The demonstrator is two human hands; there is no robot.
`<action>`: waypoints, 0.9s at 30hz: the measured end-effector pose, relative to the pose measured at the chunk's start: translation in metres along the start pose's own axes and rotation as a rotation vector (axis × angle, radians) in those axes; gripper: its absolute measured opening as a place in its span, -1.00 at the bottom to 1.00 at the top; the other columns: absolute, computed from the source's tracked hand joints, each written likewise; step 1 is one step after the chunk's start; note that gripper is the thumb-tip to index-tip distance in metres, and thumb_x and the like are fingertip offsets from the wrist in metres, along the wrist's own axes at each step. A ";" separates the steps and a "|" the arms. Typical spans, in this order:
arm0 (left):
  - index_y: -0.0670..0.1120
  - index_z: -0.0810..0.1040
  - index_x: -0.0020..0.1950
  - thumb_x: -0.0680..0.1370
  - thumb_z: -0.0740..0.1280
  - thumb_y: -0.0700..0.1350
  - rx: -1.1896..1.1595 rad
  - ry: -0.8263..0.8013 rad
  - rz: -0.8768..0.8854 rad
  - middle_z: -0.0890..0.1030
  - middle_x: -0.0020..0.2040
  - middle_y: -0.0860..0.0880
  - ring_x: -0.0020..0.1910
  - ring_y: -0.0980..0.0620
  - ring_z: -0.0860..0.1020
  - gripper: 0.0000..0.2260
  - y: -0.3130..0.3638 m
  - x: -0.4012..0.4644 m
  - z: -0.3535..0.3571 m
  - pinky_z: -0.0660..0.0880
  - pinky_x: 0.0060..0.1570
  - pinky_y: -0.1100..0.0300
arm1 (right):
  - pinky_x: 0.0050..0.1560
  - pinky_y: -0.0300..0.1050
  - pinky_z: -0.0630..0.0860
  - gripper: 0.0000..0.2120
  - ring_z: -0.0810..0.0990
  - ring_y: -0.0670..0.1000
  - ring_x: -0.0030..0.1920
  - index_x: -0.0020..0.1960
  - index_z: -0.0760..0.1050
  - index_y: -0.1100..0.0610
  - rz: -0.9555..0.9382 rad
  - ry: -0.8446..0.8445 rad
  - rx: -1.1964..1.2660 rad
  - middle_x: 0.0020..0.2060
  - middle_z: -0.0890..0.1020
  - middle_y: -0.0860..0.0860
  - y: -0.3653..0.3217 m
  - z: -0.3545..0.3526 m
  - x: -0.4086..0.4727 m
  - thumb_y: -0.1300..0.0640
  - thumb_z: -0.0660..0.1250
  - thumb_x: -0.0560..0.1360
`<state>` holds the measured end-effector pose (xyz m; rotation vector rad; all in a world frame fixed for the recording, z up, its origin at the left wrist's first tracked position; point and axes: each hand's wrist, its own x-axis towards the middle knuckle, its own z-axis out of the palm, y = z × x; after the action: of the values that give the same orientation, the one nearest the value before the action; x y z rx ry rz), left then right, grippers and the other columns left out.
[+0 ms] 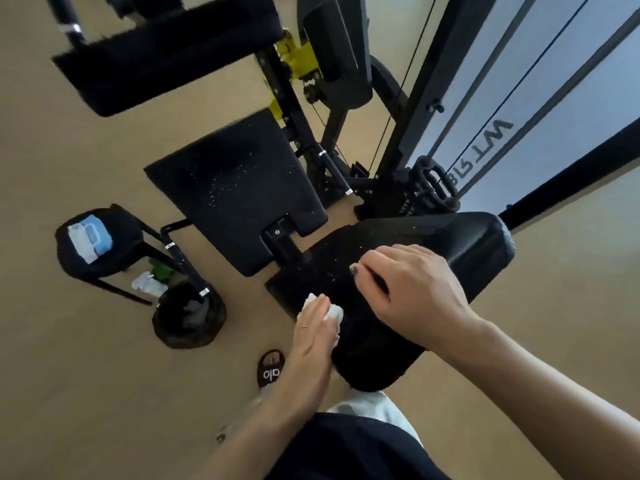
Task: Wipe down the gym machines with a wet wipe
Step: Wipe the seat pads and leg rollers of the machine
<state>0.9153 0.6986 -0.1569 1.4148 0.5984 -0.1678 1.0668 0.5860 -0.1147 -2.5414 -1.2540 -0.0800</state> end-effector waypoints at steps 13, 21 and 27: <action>0.32 0.59 0.20 0.45 0.32 0.33 -0.365 0.307 -0.036 0.50 0.44 0.14 0.45 0.10 0.42 -0.65 -0.079 0.051 -0.011 0.21 0.53 -0.05 | -0.41 -0.19 0.16 -0.62 0.43 -0.05 -0.35 -0.29 0.27 -0.05 -0.195 -0.219 0.007 -0.42 0.42 -0.11 0.002 -0.014 0.001 -0.12 -0.02 0.67; 0.23 0.26 0.57 0.70 0.11 0.18 -0.059 0.213 -0.023 0.22 0.50 0.44 0.50 0.47 0.08 -0.58 -0.001 -0.022 0.031 0.04 0.52 0.30 | -0.09 -0.13 0.37 -0.69 0.50 -0.05 -0.28 -0.21 0.49 0.03 -0.179 -0.118 0.116 -0.36 0.53 -0.13 0.033 -0.022 0.009 0.02 0.15 0.67; 0.16 0.30 0.35 0.76 -0.03 -0.02 0.357 -0.151 -0.151 0.26 0.29 0.35 0.30 0.50 0.19 -0.78 0.038 0.030 0.001 -0.02 0.22 0.62 | 0.08 -0.11 0.31 -0.71 0.48 0.01 -0.22 -0.16 0.54 0.10 0.092 0.069 0.137 -0.33 0.56 -0.07 0.075 -0.027 0.020 0.09 0.18 0.68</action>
<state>0.9586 0.7110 -0.1383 1.6820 0.5678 -0.5183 1.1400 0.5507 -0.1036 -2.4525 -1.0775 -0.0590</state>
